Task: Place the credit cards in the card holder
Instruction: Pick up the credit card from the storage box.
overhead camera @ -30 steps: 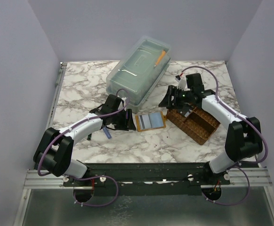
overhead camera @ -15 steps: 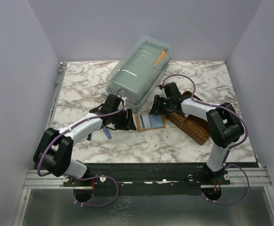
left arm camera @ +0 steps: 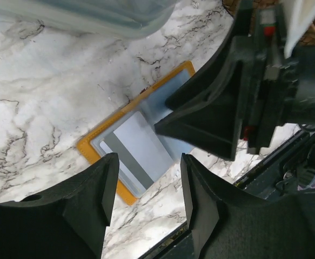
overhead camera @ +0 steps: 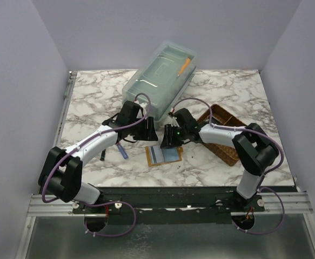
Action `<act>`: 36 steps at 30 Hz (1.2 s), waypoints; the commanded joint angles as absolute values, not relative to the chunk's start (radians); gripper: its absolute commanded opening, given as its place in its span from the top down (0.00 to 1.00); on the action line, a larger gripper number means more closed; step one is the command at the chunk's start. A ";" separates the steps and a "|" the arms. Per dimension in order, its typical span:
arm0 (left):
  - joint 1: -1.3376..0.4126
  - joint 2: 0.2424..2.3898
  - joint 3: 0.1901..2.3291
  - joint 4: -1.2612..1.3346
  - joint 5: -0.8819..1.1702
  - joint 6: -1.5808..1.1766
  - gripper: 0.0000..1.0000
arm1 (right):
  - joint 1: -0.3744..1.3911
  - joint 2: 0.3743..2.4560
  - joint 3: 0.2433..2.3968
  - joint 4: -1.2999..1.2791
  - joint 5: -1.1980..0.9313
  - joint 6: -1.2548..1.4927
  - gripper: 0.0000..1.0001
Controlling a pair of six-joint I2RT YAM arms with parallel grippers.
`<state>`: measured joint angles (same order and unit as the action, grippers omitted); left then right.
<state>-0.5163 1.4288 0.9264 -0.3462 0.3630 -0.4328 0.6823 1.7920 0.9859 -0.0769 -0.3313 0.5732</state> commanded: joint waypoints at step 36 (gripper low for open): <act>-0.573 1.512 0.959 -0.342 0.184 -0.233 0.43 | 0.195 1.753 1.256 -0.537 0.213 0.627 0.37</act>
<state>-0.5709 1.4910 0.9577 -0.3462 0.2111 -0.2558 0.2016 1.7874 1.2716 -0.5144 0.1490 0.6369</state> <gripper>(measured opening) 0.573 0.653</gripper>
